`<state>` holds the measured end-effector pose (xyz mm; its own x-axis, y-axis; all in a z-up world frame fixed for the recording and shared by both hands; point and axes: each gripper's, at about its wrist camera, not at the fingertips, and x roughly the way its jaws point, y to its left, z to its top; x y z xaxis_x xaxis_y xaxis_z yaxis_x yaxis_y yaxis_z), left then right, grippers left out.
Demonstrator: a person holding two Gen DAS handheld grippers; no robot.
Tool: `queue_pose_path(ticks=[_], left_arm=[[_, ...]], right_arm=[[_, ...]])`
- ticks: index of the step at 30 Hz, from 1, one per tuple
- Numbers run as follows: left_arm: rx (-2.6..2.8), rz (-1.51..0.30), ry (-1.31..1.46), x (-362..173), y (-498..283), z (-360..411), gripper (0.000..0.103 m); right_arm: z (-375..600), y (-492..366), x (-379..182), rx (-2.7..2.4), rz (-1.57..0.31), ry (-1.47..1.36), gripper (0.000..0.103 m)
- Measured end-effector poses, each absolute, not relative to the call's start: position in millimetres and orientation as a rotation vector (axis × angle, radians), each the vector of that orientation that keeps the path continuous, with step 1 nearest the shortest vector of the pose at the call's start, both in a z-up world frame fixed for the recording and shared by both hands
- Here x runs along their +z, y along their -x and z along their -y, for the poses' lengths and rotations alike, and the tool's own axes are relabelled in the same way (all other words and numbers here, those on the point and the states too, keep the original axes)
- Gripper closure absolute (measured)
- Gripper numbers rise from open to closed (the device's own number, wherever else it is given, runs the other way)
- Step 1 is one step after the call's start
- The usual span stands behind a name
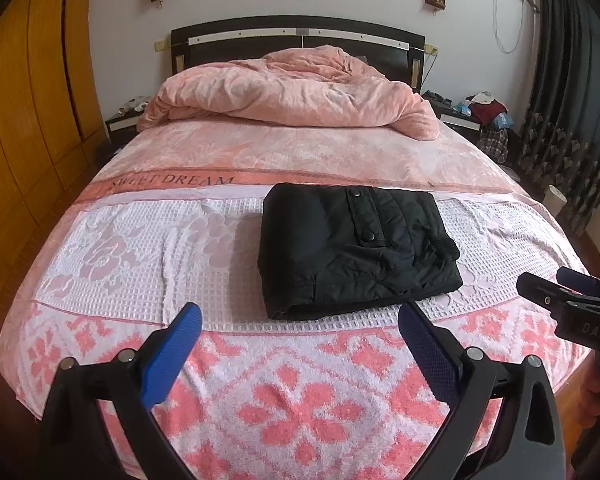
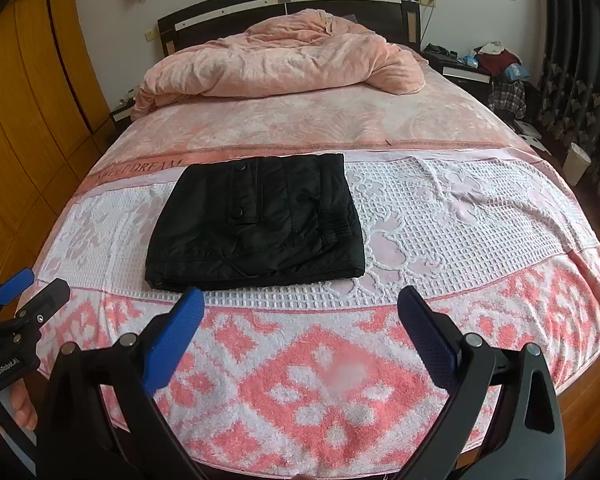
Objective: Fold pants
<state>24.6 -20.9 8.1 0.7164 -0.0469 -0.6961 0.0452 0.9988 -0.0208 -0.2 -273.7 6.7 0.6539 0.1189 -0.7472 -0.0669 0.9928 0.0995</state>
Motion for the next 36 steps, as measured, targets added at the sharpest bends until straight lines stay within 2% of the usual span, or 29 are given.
queue_pose_path(ticks=[36], left_arm=[[-0.052, -0.771, 0.001, 3.8, -22.8, 17.7, 0.004]], right_arm=[[271.8, -1.8, 0.1, 0.101, -0.871, -0.065, 0.006]])
